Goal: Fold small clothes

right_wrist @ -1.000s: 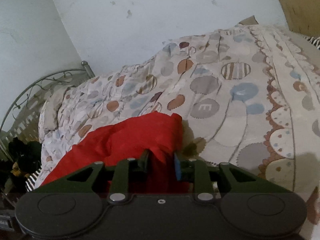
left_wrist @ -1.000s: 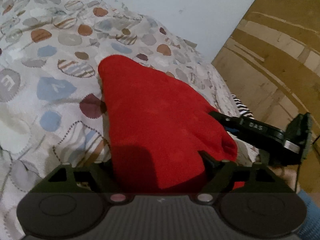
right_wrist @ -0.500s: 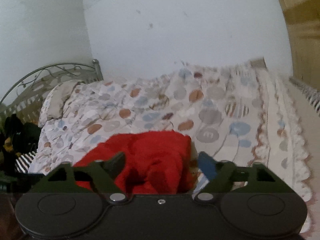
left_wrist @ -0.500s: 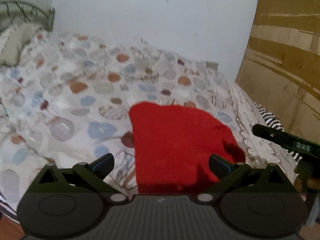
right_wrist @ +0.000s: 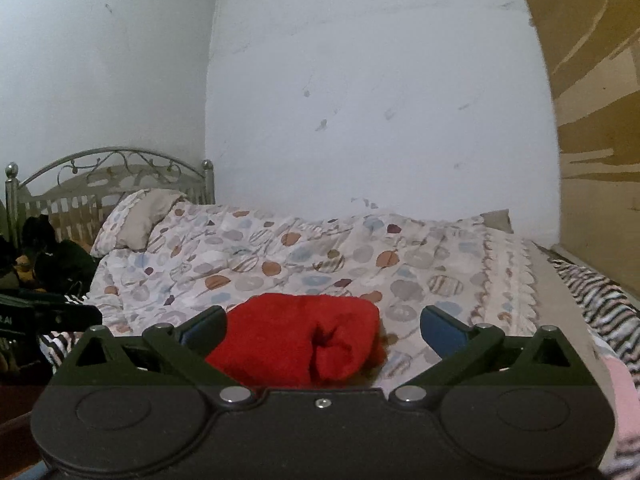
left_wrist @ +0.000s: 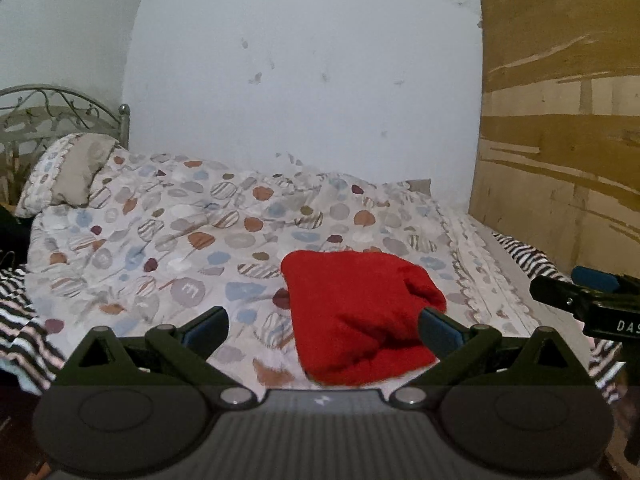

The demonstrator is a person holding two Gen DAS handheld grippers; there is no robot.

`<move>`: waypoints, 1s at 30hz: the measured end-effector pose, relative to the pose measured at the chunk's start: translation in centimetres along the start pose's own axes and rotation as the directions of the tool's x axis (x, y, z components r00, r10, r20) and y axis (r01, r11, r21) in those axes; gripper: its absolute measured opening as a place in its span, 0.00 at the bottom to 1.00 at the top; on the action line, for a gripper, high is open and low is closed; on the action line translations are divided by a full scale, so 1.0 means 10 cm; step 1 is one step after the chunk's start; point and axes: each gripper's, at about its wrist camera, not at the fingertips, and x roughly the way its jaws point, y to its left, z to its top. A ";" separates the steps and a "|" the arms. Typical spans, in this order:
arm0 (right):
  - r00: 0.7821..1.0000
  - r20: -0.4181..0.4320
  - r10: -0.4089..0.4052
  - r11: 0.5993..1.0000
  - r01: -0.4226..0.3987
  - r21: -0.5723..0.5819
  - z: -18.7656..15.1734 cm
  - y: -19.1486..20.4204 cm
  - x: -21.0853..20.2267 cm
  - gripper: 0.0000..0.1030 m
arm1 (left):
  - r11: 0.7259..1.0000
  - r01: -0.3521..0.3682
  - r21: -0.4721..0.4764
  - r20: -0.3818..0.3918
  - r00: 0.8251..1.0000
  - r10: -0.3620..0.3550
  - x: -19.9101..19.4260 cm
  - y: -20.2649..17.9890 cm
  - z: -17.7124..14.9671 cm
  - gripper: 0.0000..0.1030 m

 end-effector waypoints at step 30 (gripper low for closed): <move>0.999 -0.044 -0.009 0.999 0.012 0.052 -0.45 0.22 -0.76 1.00 | 0.996 -0.076 -0.048 -0.058 0.996 0.073 -0.48 0.03 -0.64 1.00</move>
